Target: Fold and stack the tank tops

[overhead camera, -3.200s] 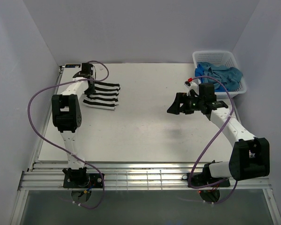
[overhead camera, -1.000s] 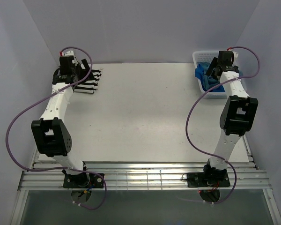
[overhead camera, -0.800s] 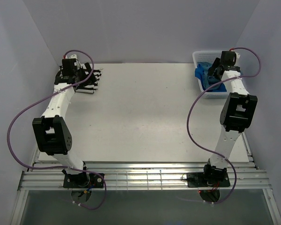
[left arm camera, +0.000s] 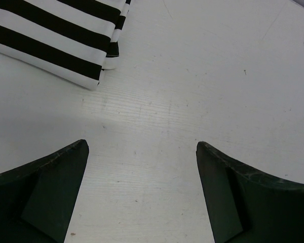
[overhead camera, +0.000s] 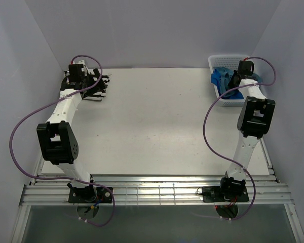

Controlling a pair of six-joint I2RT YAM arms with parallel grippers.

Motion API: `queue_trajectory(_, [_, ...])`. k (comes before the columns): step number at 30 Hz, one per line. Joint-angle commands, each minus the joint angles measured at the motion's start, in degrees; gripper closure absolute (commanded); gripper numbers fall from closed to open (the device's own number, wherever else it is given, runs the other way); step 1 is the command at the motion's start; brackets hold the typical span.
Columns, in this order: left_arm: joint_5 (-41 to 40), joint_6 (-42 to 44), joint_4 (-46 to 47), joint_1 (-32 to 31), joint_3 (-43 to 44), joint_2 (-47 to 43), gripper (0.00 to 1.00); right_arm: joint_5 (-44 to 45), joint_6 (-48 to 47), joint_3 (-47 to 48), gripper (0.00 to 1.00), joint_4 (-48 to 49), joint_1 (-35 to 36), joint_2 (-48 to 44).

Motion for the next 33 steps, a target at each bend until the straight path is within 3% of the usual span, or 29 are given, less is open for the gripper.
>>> queue_trajectory(1, [2.2,-0.5,1.5,-0.1,1.6,-0.9,0.02,-1.0,-0.9,-1.9,0.92,5.2,0.3,-4.7])
queue_trajectory(8, [4.1,-1.9,1.8,-0.1,1.1,-1.9,0.02,8.1,-3.6,-13.1,0.92,16.2,6.7,-17.9])
queue_trajectory(12, [5.7,-2.1,1.8,-0.1,1.2,-2.6,0.02,19.8,-5.8,-14.4,0.92,19.7,12.6,-23.9])
queue_trajectory(15, [5.8,-3.1,1.4,-0.1,1.6,-3.4,0.02,20.6,-7.7,-11.6,0.92,20.0,14.7,-27.3])
queue_trajectory(19, [7.5,-5.8,1.1,-0.1,0.9,-5.7,0.02,11.1,-11.6,-3.2,0.92,17.5,16.8,-30.4])
queue_trajectory(20, [7.4,-6.9,1.0,-0.1,0.3,-7.1,0.02,5.1,-11.8,-0.5,0.92,13.1,17.3,-30.6])
queue_trajectory(22, [7.3,-10.4,0.9,-0.1,-1.9,-8.9,0.02,-3.1,-12.5,10.5,0.92,7.9,18.3,-29.2])
queue_trajectory(23, [7.2,-12.2,1.0,-0.1,-3.0,-11.0,0.02,-12.0,-12.2,14.9,0.92,1.7,18.6,-28.2])
queue_trajectory(25, [8.6,-16.5,1.1,-0.1,-5.6,-13.3,0.02,-18.8,-12.3,25.9,0.92,-3.5,20.5,-26.3])
queue_trajectory(27, [10.1,-18.9,0.7,-0.2,-9.9,-17.0,0.02,-28.7,-11.8,27.7,0.92,-4.4,23.1,-27.1])
queue_trajectory(33, [11.9,-21.7,-3.7,-0.1,-18.3,-26.0,0.02,-41.6,-7.7,19.1,0.92,4.0,31.0,-34.9])
